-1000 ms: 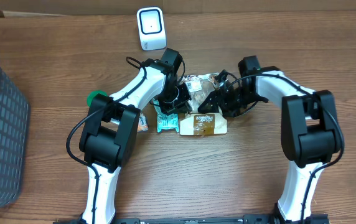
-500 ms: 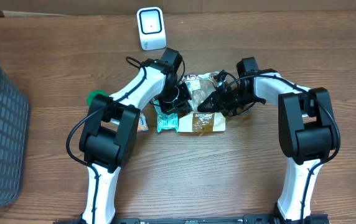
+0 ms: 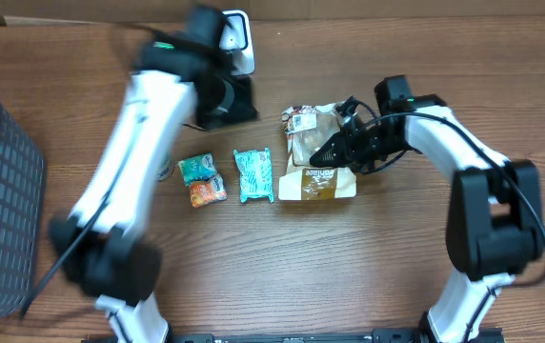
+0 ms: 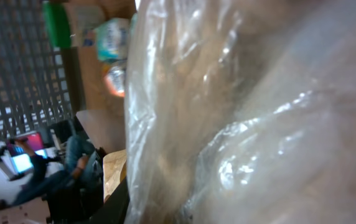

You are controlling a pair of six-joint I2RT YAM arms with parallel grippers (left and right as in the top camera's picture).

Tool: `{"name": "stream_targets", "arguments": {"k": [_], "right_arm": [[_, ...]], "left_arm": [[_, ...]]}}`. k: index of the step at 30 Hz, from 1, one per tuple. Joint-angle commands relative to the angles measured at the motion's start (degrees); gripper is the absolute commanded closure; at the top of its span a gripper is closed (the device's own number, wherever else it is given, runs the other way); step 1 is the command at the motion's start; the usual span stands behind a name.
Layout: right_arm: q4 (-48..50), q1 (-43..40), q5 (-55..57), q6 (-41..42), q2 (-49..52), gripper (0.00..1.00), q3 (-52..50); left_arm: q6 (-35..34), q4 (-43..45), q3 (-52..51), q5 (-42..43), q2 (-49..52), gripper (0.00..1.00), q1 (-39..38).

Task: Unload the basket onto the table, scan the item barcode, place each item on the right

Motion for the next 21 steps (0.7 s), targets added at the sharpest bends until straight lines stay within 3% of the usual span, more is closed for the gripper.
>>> {"name": "stream_targets", "arguments": {"k": [1, 6, 15, 21], "right_arm": [[-2.51, -0.31, 0.42, -5.31, -7.06, 0.96, 1.27], [-5.31, -0.13, 0.33, -6.34, -11.82, 0.96, 1.27], [-3.17, 5.73, -1.57, -7.74, -16.44, 0.96, 1.27], [2.36, 11.76, -1.53, -3.98, -20.2, 0.96, 1.27]], "left_arm": [[9.66, -6.4, 7.45, -4.33, -9.31, 0.96, 5.97], [13.53, -12.57, 11.61, -4.66, -16.06, 0.95, 16.98], [17.31, -13.99, 11.65, -8.07, -19.76, 0.91, 37.16], [21.81, -14.27, 11.47, -7.8, -17.07, 0.93, 42.1]]}}
